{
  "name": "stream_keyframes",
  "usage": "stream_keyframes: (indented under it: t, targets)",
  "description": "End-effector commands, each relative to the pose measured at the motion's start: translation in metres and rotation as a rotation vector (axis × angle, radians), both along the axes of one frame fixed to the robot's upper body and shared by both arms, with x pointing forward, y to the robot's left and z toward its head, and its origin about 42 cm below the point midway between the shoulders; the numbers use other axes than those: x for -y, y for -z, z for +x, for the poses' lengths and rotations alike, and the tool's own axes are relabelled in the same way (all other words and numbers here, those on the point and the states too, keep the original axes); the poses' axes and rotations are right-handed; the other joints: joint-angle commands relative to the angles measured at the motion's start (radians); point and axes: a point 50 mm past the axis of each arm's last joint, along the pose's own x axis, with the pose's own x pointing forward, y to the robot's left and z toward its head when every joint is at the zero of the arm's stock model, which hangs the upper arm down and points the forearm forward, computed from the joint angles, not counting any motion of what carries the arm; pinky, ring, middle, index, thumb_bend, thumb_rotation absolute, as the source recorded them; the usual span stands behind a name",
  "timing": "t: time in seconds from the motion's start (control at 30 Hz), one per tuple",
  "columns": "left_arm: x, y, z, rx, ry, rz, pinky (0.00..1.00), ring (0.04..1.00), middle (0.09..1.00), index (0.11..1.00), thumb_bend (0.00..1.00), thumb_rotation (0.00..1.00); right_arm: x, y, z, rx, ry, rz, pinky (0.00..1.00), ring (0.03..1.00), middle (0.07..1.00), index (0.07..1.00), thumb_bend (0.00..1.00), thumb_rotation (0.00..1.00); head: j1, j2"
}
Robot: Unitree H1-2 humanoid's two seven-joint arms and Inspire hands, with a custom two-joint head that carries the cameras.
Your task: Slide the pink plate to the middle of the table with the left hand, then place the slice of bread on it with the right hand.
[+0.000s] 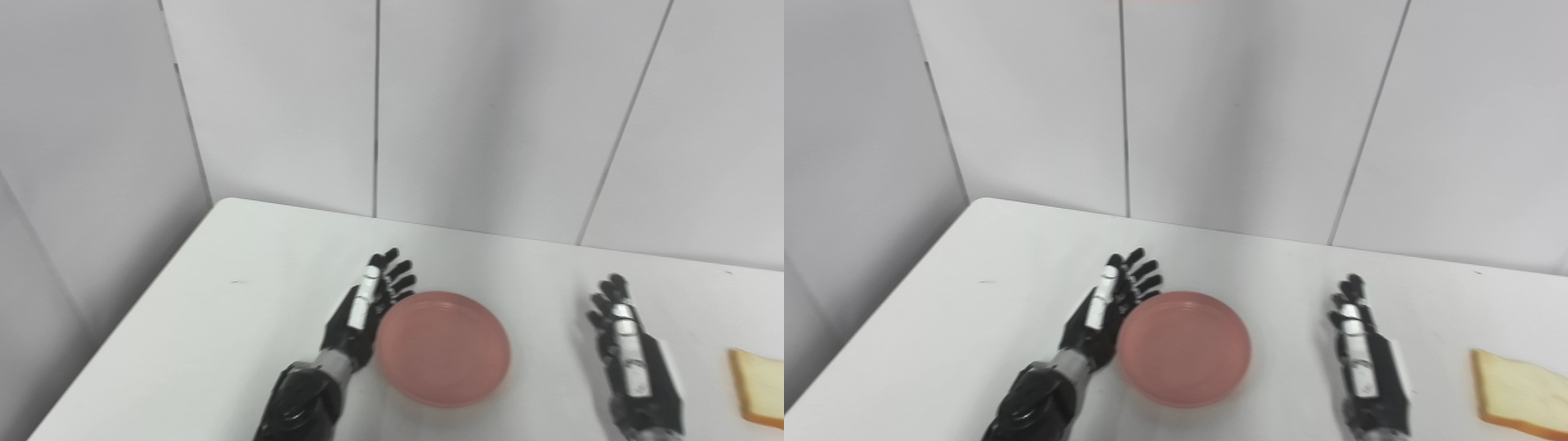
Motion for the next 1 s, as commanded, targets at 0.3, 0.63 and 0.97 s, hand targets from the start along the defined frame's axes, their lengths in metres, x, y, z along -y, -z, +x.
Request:
stream_keyframes:
  t: [0.3,0.63,0.97]
  targets:
    - [0.007,0.008,-0.016,0.010,0.009,0.026,0.94,0.936,0.947,0.968,0.70,0.99,-0.021,-0.029,0.005,0.079,0.020,0.015,1.00,0.989,0.989,0.980,0.67,0.88,-0.130,0.026]
    - [0.001,0.007,-0.019,0.018,0.015,0.014,0.96,0.951,0.964,0.974,0.70,0.98,-0.027,-0.038,0.011,0.087,0.050,0.027,1.00,0.988,0.983,0.972,0.68,0.85,-0.227,0.030]
    - [-0.005,0.006,-0.017,0.022,0.019,0.015,0.97,0.952,0.959,0.960,0.69,0.98,0.003,-0.059,0.018,0.154,0.102,0.007,1.00,0.979,0.963,0.970,0.65,0.80,-0.253,0.030]
